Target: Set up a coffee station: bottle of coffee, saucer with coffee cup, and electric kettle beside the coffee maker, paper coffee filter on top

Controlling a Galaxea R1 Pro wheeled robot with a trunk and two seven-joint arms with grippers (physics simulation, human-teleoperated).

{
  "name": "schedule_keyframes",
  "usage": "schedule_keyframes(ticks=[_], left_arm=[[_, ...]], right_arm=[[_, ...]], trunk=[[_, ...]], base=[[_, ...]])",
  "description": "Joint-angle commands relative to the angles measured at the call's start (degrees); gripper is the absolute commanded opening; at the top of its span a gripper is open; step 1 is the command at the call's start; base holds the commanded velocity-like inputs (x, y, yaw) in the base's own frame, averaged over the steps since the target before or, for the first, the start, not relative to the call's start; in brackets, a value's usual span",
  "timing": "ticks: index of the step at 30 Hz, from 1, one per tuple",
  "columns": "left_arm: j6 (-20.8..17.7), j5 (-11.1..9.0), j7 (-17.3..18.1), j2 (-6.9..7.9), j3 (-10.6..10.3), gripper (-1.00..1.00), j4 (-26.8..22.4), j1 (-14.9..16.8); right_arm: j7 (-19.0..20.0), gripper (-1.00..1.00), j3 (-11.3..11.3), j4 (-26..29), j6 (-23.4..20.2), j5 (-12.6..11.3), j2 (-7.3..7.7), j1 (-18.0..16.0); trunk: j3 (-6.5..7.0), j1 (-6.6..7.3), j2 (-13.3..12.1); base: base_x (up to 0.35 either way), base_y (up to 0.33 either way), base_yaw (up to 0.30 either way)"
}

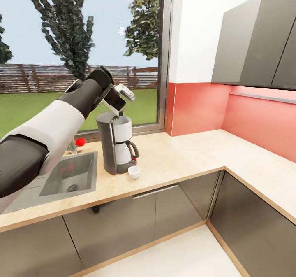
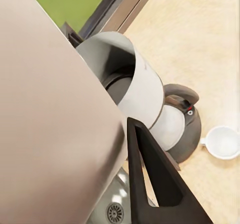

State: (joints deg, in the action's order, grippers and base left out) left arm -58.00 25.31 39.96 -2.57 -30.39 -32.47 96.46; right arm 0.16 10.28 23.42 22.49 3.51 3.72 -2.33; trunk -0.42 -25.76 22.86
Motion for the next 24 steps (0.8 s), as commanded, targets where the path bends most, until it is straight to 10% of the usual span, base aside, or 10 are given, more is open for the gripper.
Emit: schedule_keyframes(ticks=[1, 24], left_arm=[[0.2, 1.1, 0.3, -0.03, -0.2, -1.0, -0.1, 0.0], [-0.1, -0.5, 0.8, -0.9, -0.4, -1.0, 0.6, -4.0]], right_arm=[[0.0, 1.0, 0.3, 0.0, 0.2, 0.4, -0.03, 0.0], [-0.1, 1.0, 0.4, -0.8, 0.3, 0.3, 0.23, -0.1]], trunk=[[0.0, -0.02, 0.1], [0.35, -0.02, 0.1]], base=[[0.0, 0.0, 0.0], [0.077, -0.015, 0.0]])
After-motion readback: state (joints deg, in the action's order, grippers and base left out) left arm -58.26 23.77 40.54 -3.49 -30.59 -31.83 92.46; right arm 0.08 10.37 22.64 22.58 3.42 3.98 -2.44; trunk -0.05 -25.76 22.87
